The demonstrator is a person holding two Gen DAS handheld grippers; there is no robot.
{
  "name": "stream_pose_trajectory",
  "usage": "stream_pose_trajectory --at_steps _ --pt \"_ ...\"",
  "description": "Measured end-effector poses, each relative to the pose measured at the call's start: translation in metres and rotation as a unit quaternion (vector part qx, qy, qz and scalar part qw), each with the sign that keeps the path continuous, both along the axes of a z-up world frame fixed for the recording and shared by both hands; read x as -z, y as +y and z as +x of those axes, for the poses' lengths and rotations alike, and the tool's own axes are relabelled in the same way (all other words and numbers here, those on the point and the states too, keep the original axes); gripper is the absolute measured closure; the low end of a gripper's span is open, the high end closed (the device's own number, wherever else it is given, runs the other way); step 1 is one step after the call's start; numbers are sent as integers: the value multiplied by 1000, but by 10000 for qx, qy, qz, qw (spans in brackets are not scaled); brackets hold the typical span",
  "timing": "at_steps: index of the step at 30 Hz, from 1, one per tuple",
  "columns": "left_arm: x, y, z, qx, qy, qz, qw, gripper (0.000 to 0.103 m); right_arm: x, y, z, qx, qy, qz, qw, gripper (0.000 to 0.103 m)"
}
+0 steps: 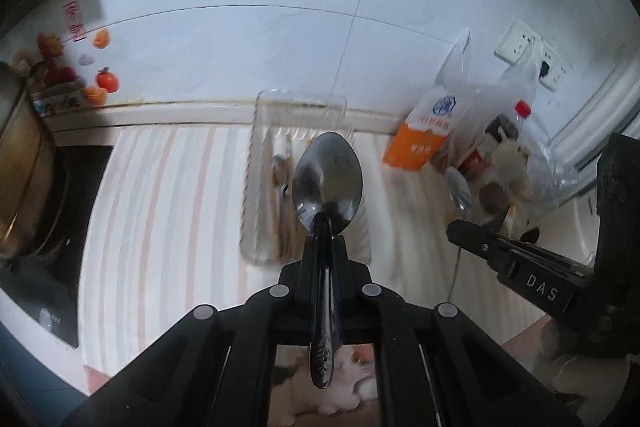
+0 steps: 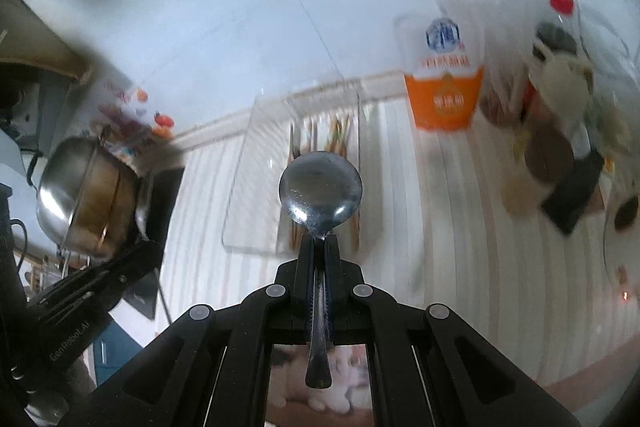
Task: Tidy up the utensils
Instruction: 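Carry the left tool's spoon into the basket while the right tool carries its spoon, then open the left tool in the basket while the right tool releases its spoon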
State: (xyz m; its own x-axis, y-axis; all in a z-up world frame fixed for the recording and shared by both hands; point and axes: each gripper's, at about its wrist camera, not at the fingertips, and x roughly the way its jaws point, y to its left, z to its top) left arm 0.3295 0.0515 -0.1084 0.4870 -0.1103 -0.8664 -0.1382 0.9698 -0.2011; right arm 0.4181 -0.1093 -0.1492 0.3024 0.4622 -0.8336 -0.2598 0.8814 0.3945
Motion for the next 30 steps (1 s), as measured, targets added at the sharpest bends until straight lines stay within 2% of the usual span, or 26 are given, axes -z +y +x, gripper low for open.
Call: stream_pose_trajectory --at_steps 4,9,17,19,20,21,24,25,26,27,28,30 --pt "14 7 44 -40 248 -179 9995 99 6 16 39 -21 53 37 10000 99" --pt "48 20 91 -212 669 -298 9971 99 35 42 81 -128 283 -12 9995 99" --pt "87 32 119 -447 1143 -247 9921 96 92 71 120 -404 732 -172 9963 98" --pt "91 34 119 -578 1195 -76 9911 94 103 72 123 -417 852 -277 9951 94" --pt "93 35 116 -664 1210 27 9904 92 105 73 123 -449 857 -306 9948 85" --pt "93 36 115 -730 1212 109 9899 82 107 72 120 -469 806 -348 9950 74" --pt "90 40 101 -962 1052 473 9887 34 104 66 108 -525 530 -656 9951 56" --pt "87 40 95 -1014 941 569 9887 28 101 63 103 -529 411 -772 9948 52" --pt "83 40 89 -1050 830 665 9888 27 98 59 96 -515 263 -907 9942 44" --pt "81 39 84 -1075 781 724 9885 19 94 57 90 -500 145 -1024 9934 37" --pt "78 38 78 -1097 736 799 9880 7 91 54 85 -468 50 -1121 9926 34" --pt "72 37 67 -1112 624 914 9876 1 83 45 74 -374 -141 -1299 9907 18"
